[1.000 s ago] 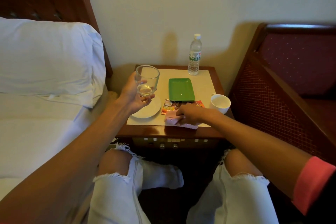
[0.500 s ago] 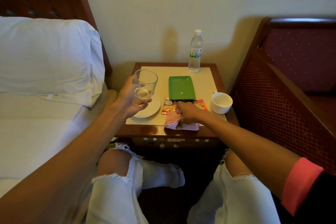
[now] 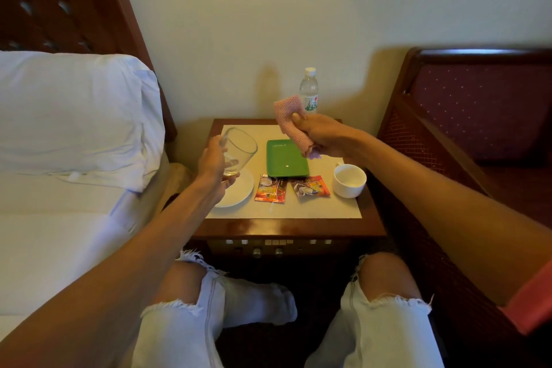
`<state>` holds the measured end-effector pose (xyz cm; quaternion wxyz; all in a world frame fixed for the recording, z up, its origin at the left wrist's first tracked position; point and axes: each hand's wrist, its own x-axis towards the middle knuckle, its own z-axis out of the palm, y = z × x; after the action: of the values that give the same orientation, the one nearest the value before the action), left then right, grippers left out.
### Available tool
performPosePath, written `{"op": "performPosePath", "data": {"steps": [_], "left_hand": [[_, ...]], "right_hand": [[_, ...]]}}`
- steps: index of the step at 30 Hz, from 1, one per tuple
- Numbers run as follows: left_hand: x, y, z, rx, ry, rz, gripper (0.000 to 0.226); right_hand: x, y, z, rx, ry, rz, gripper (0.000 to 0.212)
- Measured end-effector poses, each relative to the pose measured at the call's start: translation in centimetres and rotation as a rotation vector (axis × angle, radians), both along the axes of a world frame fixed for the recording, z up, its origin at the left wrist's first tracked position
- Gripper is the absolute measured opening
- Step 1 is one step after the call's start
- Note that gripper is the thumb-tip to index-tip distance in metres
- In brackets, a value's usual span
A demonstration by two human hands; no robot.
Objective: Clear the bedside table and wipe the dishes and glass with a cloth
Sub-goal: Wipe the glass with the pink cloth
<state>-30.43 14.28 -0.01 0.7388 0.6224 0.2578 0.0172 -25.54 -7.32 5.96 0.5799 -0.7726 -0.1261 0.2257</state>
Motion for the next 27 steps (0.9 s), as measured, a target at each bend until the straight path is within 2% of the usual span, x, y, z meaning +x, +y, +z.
{"op": "performPosePath", "data": {"steps": [2, 6, 8, 12, 14, 17, 20, 23, 25, 27], "left_hand": [[-0.1, -0.7, 0.3, 0.083, -0.046, -0.012, 0.037], [-0.8, -2.3, 1.4, 0.201, -0.213, -0.121, 0.035], [-1.0, -2.4, 2.3, 0.292, -0.288, -0.172, 0.037], [-1.0, -2.6, 3.9, 0.452, -0.456, -0.228, 0.022], [-1.0, -3.2, 4.7, 0.479, -0.521, -0.258, 0.023], [-0.8, -3.3, 5.9, 0.456, -0.579, -0.349, 0.028], [-0.4, -2.5, 7.3, 0.305, -0.474, -0.469, 0.035], [-0.5, -2.8, 8.5, 0.121, -0.173, -0.518, 0.049], [-0.5, -3.4, 9.0, 0.183, -0.031, -0.456, 0.05], [-0.1, -3.9, 9.3, 0.272, -0.004, -0.392, 0.04]], "right_hand": [[-0.3, 0.3, 0.4, -0.094, -0.075, 0.061, 0.039], [-1.0, 1.3, 0.4, -0.222, -0.231, 0.166, 0.022], [-0.8, 1.3, 0.5, -0.226, -0.265, 0.128, 0.027], [-0.4, 1.2, 1.8, -0.299, -0.239, 0.054, 0.044], [-0.3, 1.5, 1.9, -0.362, -0.229, 0.059, 0.039], [-0.4, 1.6, 1.8, -0.343, -0.133, 0.136, 0.027], [-0.9, 1.1, 2.3, -0.438, -0.293, 0.097, 0.035], [-0.6, 1.4, 2.5, -0.536, -0.626, -0.015, 0.046], [-0.2, 1.8, 2.4, -0.556, -0.801, -0.057, 0.043], [0.1, 2.0, 2.2, -0.584, -0.895, -0.092, 0.042]]}}
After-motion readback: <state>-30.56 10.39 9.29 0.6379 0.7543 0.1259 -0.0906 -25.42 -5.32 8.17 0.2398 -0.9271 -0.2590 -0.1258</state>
